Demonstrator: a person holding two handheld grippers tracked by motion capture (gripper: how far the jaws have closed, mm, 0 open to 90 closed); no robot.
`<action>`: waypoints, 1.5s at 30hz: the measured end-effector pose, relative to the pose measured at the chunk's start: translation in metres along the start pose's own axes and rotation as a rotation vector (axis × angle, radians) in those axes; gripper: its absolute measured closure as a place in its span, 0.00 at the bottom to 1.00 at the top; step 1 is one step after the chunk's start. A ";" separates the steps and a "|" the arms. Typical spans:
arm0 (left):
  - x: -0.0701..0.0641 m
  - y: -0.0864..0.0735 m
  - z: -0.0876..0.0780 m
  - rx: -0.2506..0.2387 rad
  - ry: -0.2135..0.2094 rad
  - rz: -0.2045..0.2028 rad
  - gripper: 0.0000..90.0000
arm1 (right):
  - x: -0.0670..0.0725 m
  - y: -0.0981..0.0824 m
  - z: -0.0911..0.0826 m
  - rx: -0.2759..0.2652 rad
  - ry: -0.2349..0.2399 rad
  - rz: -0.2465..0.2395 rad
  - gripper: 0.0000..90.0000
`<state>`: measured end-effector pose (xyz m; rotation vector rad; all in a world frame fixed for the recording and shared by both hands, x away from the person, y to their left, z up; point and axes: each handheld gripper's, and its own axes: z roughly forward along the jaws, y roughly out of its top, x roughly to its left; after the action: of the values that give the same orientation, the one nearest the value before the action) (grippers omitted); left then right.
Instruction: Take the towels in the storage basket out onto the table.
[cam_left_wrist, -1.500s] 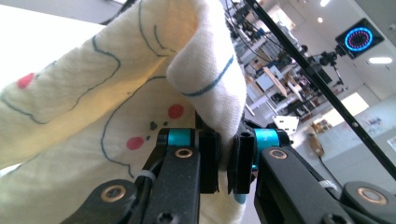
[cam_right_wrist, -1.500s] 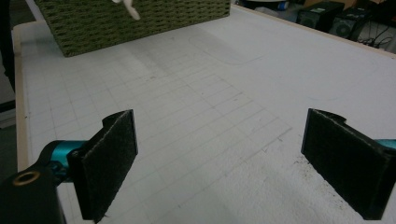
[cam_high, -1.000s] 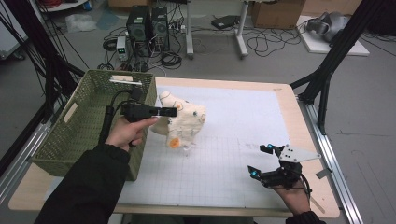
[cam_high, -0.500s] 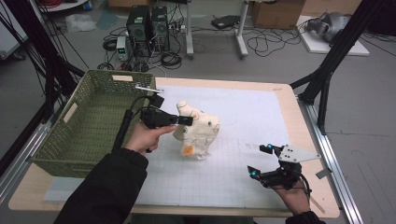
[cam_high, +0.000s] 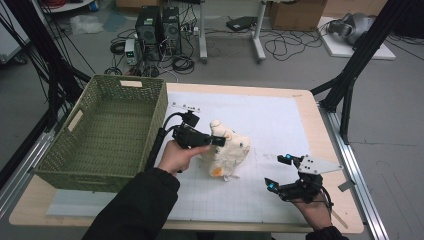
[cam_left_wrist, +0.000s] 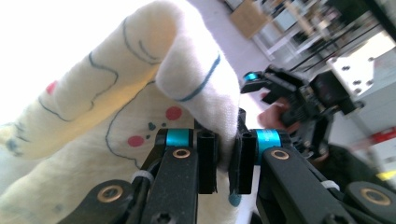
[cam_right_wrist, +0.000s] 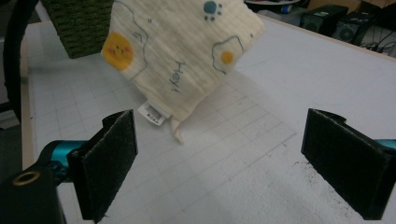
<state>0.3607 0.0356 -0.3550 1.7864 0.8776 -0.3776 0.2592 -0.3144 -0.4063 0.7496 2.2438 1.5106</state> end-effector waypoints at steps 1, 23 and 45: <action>0.000 -0.003 0.007 0.018 0.018 0.012 0.92 | 0.000 0.000 0.000 0.001 0.000 0.000 0.11; 0.026 -0.019 0.054 -0.032 0.081 -0.049 0.90 | -0.002 0.000 0.003 -0.001 0.009 0.012 0.11; 0.045 -0.022 0.061 -0.048 0.193 -0.021 0.56 | -0.005 -0.003 0.013 0.023 0.019 0.028 0.11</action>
<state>0.3852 0.0016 -0.4215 1.7915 1.0330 -0.1978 0.2696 -0.3089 -0.4144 0.7794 2.2773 1.5139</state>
